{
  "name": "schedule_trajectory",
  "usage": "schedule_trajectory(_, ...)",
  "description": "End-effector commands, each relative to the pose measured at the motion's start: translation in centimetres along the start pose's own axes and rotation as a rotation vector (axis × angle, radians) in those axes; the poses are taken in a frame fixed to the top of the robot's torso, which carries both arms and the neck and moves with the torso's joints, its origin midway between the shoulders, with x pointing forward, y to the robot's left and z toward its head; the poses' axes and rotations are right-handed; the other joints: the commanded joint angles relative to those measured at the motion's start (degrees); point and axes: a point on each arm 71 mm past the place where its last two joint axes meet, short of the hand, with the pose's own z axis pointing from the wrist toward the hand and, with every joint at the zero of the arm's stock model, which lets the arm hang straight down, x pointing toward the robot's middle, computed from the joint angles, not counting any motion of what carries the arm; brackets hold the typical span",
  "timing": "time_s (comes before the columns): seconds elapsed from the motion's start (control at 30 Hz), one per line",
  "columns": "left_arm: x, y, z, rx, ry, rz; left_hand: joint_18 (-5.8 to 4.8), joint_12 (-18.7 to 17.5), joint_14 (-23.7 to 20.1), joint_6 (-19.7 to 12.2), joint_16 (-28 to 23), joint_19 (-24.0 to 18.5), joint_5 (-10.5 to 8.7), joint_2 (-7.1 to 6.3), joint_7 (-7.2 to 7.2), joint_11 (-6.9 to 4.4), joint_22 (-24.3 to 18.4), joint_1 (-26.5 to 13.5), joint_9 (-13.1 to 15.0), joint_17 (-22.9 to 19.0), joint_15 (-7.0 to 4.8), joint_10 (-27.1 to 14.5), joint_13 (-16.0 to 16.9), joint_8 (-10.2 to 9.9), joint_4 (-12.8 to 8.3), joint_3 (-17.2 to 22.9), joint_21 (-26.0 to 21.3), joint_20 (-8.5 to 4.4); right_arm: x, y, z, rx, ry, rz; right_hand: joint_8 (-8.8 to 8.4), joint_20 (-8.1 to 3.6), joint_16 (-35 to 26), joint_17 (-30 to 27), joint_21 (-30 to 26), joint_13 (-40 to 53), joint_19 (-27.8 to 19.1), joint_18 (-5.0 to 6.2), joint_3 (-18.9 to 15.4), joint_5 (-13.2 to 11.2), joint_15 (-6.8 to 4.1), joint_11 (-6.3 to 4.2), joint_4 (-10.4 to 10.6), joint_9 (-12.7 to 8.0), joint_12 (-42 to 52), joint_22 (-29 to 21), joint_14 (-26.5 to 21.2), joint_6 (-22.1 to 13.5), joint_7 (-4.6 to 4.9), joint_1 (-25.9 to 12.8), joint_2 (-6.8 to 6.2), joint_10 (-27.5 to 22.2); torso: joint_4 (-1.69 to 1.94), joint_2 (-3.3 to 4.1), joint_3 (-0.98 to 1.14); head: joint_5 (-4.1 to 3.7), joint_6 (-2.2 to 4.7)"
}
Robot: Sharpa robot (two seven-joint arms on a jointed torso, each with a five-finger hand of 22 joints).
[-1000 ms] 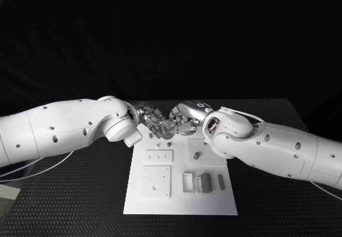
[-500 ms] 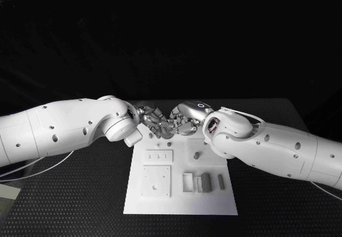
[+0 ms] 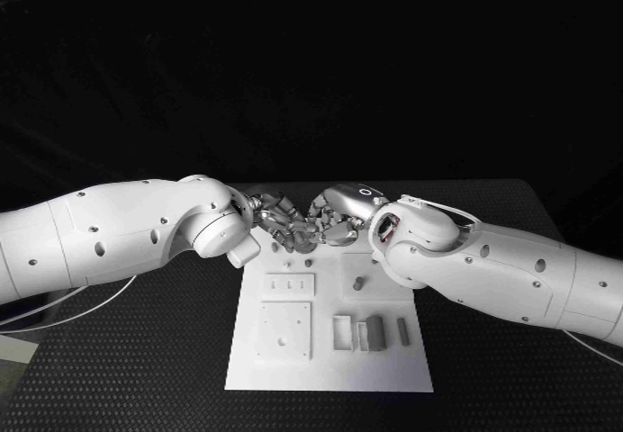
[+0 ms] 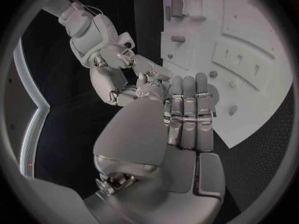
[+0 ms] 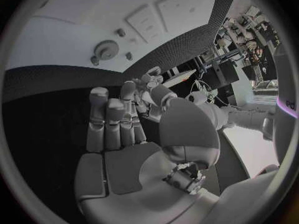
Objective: Assemble the parts on the task board
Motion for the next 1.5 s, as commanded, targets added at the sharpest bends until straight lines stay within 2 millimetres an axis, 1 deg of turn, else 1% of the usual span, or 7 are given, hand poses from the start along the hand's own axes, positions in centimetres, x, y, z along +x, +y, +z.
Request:
schedule_trajectory(0.03,0.0,-0.4,0.0,0.017,-0.008,-0.08,0.79,0.0,0.6,1.1,0.4,0.6,1.16,0.09,-0.66,-0.13,0.2,0.4,1.2,0.2,-0.15,0.8,0.2,0.6,-0.5,1.1,0.2,-0.16,0.1,0.2,0.0,-0.009,-0.008,0.0,-0.13,-0.36,-0.3,0.1,0.0,-0.1,0.0,2.5,0.1,0.2,-0.24,0.06,0.0,0.0,0.0,0.9,-0.1,-0.1,0.17,-0.3,-0.62,0.2,0.12,0.02,-0.02,-0.06,-0.07)
schedule_trajectory(0.43,0.0,-0.2,0.1,-0.001,-0.005,-0.143,0.56,1.5,2.0,3.5,2.8,1.3,14.3,-0.81,-1.97,-1.41,2.3,-1.2,4.2,3.3,-1.22,3.1,2.4,1.8,-1.1,1.2,1.4,-1.24,0.1,0.2,0.2,-0.005,-0.012,0.002,-1.6,-0.05,-1.0,0.1,-0.8,-0.5,-0.5,2.5,0.4,0.2,0.45,0.77,0.7,-0.4,-0.5,0.6,-0.7,-2.0,0.93,-0.6,-2.06,-0.9,-0.03,0.05,0.02,0.4,-0.11)
schedule_trajectory(0.67,0.1,-0.3,0.1,0.003,0.007,-0.135,0.5,3.0,2.1,4.0,4.5,1.4,19.25,-1.27,-2.46,-1.89,3.9,-2.0,6.4,4.9,-1.65,3.2,4.1,2.4,-1.7,1.0,2.3,-1.71,0.1,-0.1,0.2,0.002,-0.013,0.002,-1.75,0.0,-1.0,0.2,-0.9,-0.6,-0.5,2.5,0.4,0.2,0.53,0.86,0.9,-0.4,-0.5,0.6,-0.8,-2.2,1.01,-0.6,-2.24,-1.1,0.05,0.05,-0.01,0.42,-0.21)
schedule_trajectory(0.93,0.1,-0.2,0.1,-0.004,0.01,-0.135,0.62,4.4,2.4,4.5,5.8,1.7,20.73,-1.12,-2.85,-2.31,5.1,-3.5,8.1,5.7,-1.99,3.4,5.4,2.9,-2.1,1.2,3.1,-2.04,0.0,-0.7,0.2,0.018,-0.029,0.001,-2.05,0.06,-1.1,0.2,-1.0,-0.7,-0.6,2.5,0.5,0.2,0.66,1.0,0.9,-0.4,-0.6,0.6,-0.9,-2.6,1.16,-0.5,-2.59,-1.3,-0.03,0.04,0.02,0.53,-0.3)
schedule_trajectory(1.33,0.0,0.3,-0.1,-0.035,0.03,-0.109,0.92,8.3,3.1,6.2,9.6,2.5,22.14,-1.24,-3.99,-3.46,8.5,-7.4,11.5,7.5,-2.88,3.9,8.4,3.9,-3.6,2.8,5.4,-2.94,-0.5,-4.9,-0.7,0.109,-0.044,-0.025,-4.47,0.79,-1.7,0.5,-2.1,-0.9,-1.7,2.5,1.0,0.2,2.05,2.42,2.3,-1.4,-1.1,0.5,-2.3,-6.4,2.65,0.0,-5.94,-3.6,-0.01,0.02,-0.01,0.75,-0.46)
schedule_trajectory(1.43,-0.1,0.6,-0.2,-0.063,0.043,-0.083,0.95,9.3,2.9,6.2,10.6,2.3,23.73,-1.38,-4.1,-3.59,9.7,-9.6,12.7,7.6,-2.98,3.5,9.2,3.9,-6.0,4.4,5.9,-3.13,-0.6,-6.0,-1.0,0.133,-0.049,-0.032,-4.47,0.81,-1.7,0.5,-2.1,-0.8,-1.7,2.5,1.0,0.2,2.07,2.44,2.4,-1.4,-1.1,0.6,-2.4,-6.4,2.66,0.1,-5.98,-3.6,-0.04,0.02,0.02,0.85,-0.56)
schedule_trajectory(1.5,-0.1,0.9,-0.2,-0.095,0.053,-0.058,1.07,10.2,2.6,6.2,11.5,2.0,24.28,-1.23,-4.12,-3.63,11.0,-15.1,13.9,7.3,-2.75,2.9,9.6,3.5,-11.8,8.5,6.1,-3.46,-0.8,-7.0,-1.3,0.155,-0.054,-0.035,-4.48,0.82,-1.7,0.5,-2.1,-0.8,-1.7,2.5,1.1,0.2,2.08,2.44,2.4,-1.4,-1.1,0.6,-2.4,-6.4,2.67,0.1,-5.99,-3.7,-0.04,0.03,0.02,0.92,-0.69)
